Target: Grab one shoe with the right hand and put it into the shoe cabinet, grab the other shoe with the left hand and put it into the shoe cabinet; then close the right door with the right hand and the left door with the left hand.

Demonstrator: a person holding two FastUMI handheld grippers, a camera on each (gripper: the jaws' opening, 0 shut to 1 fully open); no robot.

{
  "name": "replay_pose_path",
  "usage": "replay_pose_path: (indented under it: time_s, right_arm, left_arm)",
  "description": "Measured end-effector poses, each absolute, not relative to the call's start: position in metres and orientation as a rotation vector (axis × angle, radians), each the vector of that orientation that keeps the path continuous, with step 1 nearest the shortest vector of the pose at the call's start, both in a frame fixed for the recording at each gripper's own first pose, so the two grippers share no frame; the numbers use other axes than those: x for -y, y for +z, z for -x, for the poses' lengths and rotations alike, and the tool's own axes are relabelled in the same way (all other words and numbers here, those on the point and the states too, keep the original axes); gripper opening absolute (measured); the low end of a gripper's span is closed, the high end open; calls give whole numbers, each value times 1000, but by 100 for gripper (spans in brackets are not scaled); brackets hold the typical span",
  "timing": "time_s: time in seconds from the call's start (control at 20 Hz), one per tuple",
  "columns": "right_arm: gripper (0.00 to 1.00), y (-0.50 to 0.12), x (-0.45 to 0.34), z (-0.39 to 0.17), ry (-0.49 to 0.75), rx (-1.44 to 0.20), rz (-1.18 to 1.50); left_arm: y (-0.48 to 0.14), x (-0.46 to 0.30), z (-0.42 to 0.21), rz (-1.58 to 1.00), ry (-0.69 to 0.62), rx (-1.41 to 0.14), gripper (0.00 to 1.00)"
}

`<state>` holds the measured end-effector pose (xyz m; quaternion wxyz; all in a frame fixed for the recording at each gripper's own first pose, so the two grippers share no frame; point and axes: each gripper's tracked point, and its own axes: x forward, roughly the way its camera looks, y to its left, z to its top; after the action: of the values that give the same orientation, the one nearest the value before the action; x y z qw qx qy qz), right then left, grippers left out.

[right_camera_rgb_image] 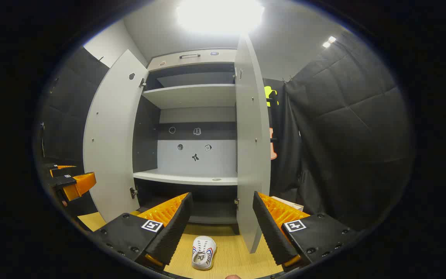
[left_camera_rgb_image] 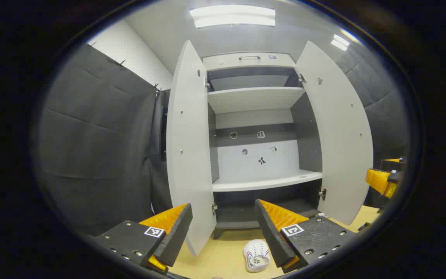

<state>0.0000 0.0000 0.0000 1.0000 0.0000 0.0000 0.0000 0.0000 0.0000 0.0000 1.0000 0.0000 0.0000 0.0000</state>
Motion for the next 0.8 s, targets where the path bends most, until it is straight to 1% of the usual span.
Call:
replay_pose_path:
  time_s: [0.5, 0.8]
  right_arm:
    - [98, 0, 5, 0, 2, 8, 3]
    - [96, -7, 7, -5, 31, 0, 9]
  left_arm:
    - [9, 6, 1, -12, -7, 20, 93]
    - [10, 12, 2, -16, -1, 20, 93]
